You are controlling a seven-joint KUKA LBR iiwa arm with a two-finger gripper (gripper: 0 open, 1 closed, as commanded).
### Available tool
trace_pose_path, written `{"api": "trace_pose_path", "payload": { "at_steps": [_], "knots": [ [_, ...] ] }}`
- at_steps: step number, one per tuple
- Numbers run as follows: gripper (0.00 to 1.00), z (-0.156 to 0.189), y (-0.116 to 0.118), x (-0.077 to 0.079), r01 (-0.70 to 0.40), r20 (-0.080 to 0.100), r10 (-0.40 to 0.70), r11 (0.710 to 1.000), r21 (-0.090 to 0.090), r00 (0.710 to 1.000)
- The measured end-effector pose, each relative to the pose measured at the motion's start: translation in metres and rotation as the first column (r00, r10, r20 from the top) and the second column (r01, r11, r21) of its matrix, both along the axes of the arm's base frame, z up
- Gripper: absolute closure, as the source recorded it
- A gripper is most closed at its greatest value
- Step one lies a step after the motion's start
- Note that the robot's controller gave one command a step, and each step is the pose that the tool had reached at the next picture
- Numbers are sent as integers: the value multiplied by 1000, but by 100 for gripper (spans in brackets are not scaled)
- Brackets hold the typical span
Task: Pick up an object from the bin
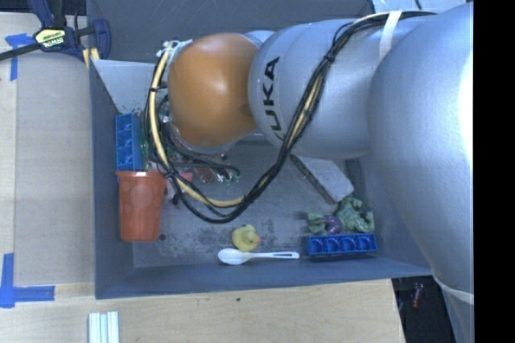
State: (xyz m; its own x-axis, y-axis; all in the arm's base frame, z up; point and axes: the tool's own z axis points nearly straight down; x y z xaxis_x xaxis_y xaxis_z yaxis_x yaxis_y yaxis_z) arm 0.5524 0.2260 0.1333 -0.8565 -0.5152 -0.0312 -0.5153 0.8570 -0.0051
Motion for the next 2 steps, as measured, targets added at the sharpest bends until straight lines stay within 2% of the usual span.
{"api": "trace_pose_path", "payload": {
  "at_steps": [1, 2],
  "knots": [
    [100, 36, 8, 12, -14, 8, 14, 1000, 1, 1000],
    [100, 92, 15, 15, -18, 8, 18, 1000, 1, 1000]
  ]
}}
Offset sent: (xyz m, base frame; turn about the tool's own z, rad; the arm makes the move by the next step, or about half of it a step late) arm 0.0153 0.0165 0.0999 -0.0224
